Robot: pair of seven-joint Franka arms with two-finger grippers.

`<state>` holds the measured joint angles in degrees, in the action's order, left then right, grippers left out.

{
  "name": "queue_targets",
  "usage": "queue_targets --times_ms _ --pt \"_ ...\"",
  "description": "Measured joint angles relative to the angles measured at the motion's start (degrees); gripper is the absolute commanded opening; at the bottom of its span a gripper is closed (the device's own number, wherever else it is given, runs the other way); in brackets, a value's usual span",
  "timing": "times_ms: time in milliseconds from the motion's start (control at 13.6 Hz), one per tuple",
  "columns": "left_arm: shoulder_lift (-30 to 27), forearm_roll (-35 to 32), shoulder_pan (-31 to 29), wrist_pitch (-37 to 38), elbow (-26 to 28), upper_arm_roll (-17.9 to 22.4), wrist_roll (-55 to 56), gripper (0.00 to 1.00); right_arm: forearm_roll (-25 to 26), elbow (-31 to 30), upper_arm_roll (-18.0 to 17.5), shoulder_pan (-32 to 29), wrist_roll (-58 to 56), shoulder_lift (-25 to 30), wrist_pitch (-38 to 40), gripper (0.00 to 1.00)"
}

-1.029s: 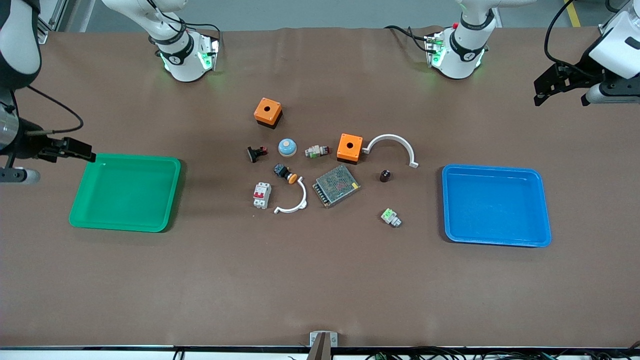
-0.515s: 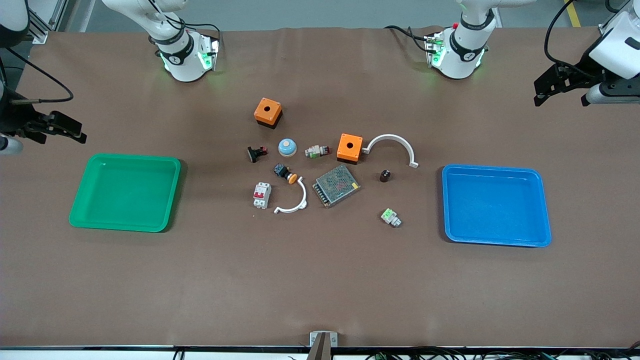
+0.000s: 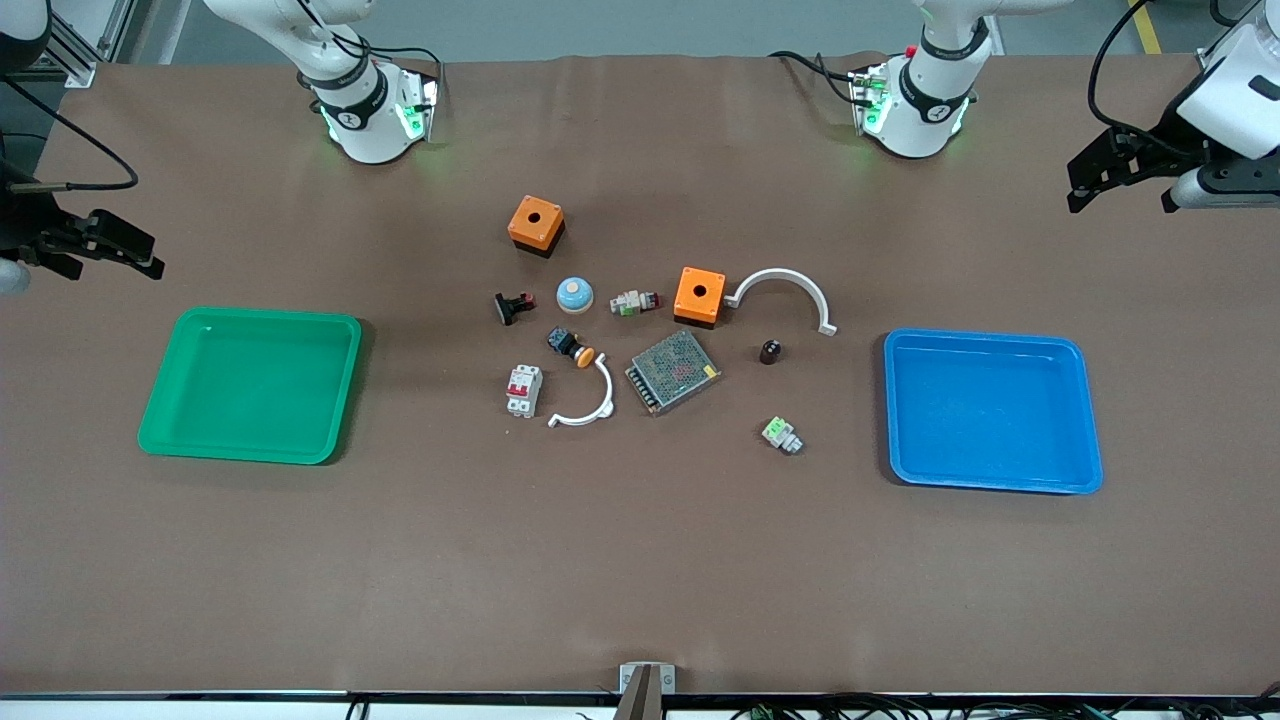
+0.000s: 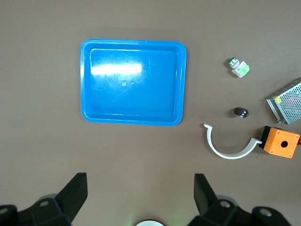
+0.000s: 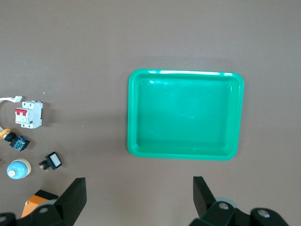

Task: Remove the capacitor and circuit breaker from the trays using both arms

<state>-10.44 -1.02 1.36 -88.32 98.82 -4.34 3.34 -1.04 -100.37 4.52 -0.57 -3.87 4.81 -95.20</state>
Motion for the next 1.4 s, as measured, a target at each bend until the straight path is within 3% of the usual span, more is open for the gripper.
queue_targets --times_ms 1397 --pt "2.28 -0.10 -0.22 0.14 -2.60 0.49 0.04 1.00 1.10 -2.01 -0.19 0.04 -0.12 -0.01 -2.34 1.00"
